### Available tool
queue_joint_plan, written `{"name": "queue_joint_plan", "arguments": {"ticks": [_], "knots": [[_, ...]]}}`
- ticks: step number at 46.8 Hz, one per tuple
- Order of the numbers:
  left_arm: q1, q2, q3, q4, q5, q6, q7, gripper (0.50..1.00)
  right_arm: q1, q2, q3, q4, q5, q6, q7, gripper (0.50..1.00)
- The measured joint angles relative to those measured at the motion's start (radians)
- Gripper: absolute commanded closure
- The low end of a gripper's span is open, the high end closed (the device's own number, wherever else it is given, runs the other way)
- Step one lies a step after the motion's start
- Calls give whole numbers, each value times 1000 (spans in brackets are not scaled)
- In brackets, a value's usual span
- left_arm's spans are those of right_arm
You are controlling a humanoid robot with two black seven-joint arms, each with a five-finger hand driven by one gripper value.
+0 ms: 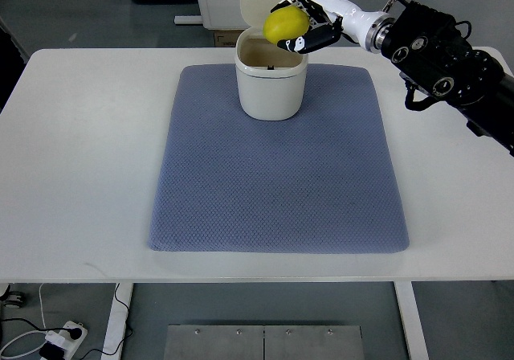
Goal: Put lemon in trash with right hand
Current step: 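Lift the lemon and carry it with the right hand above the bin, then open the right hand fingers to drop the lemon into the bin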
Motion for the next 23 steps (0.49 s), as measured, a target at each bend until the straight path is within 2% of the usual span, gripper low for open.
{"name": "queue_joint_plan", "arguments": {"ticks": [23], "knots": [[0,0,0,0,0,0,0,500,-16,14,1,-36,3,-18,-36,1000]]}}
